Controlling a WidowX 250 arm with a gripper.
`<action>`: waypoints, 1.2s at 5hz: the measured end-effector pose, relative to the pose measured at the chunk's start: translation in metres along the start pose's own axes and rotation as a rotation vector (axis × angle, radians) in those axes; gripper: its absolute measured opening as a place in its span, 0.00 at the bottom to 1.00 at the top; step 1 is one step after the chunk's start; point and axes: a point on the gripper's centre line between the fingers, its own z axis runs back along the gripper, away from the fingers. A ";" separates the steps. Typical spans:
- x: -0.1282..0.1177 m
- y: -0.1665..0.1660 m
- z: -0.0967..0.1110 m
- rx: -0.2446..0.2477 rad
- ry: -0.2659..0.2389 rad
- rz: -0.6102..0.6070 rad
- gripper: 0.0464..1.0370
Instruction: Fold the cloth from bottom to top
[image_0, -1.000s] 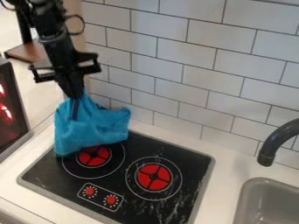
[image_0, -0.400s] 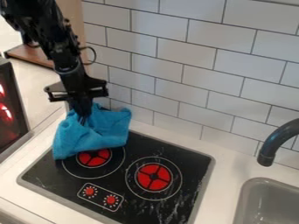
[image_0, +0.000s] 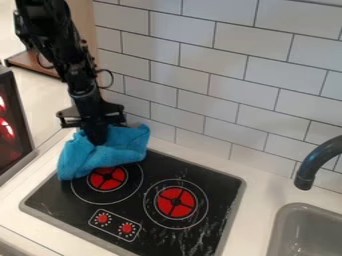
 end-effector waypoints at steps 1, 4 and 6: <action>-0.001 -0.002 0.000 0.019 0.009 -0.010 0.17; -0.010 -0.011 0.022 0.050 -0.027 -0.007 0.94; -0.012 -0.017 0.053 0.027 -0.069 0.016 0.97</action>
